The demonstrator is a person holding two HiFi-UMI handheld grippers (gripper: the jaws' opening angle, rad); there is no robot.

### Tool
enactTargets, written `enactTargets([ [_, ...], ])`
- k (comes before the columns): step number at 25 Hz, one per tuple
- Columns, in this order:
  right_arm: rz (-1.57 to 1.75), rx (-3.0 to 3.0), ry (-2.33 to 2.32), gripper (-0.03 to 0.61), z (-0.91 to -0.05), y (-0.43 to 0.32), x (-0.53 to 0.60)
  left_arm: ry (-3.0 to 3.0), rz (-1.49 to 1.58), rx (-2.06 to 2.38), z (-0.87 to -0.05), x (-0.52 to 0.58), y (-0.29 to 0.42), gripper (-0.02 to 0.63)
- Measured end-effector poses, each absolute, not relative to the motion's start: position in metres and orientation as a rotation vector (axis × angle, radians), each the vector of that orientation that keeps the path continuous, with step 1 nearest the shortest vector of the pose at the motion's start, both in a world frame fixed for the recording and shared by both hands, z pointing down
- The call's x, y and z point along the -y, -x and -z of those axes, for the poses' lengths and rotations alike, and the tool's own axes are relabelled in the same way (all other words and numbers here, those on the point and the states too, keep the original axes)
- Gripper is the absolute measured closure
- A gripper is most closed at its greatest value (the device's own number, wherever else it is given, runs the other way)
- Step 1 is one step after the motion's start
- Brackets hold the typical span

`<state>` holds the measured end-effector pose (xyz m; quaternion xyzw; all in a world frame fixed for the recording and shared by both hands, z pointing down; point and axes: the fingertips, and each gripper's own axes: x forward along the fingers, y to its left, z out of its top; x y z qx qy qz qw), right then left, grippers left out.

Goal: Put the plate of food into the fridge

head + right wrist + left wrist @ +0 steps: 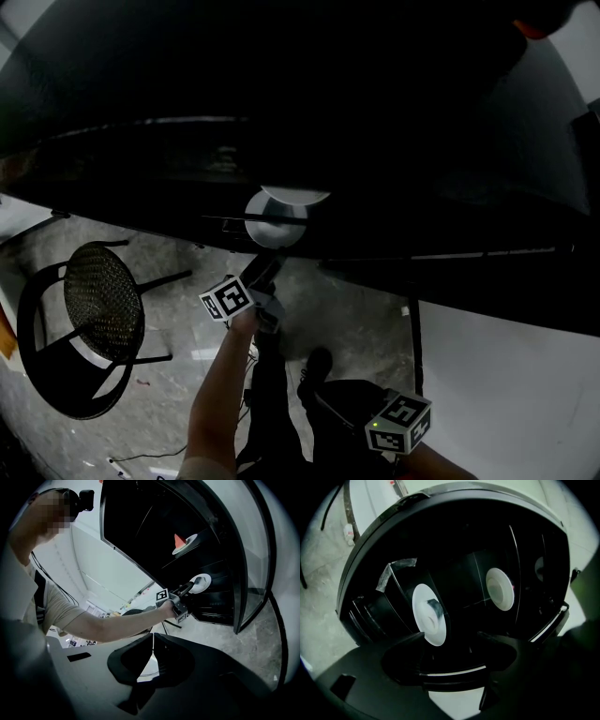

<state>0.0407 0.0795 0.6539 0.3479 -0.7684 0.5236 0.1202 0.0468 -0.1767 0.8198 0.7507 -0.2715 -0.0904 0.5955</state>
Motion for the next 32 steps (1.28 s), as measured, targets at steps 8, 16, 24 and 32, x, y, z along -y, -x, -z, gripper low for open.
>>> enactTargets([
  [8, -1.548, 2.228, -1.036, 0.555, -0.658, -0.04, -0.086, -1.754, 0.208, 0.643, -0.824, 0.19, -0.05, 0.282],
  [16, -1.563, 2.213, -1.067, 0.555, -0.657, -0.042, -0.083, -1.8, 0.186, 0.649, -0.822, 0.207, -0.056, 0.282],
  [24, -1.567, 2.208, -1.084, 0.555, -0.658, -0.045, -0.079, -1.827, 0.174, 0.659, -0.826, 0.217, -0.061, 0.282],
  [32, -1.565, 2.205, -1.091, 0.555, -0.657, -0.048, -0.081, -1.845, 0.165, 0.669, -0.825, 0.224, -0.067, 0.282],
])
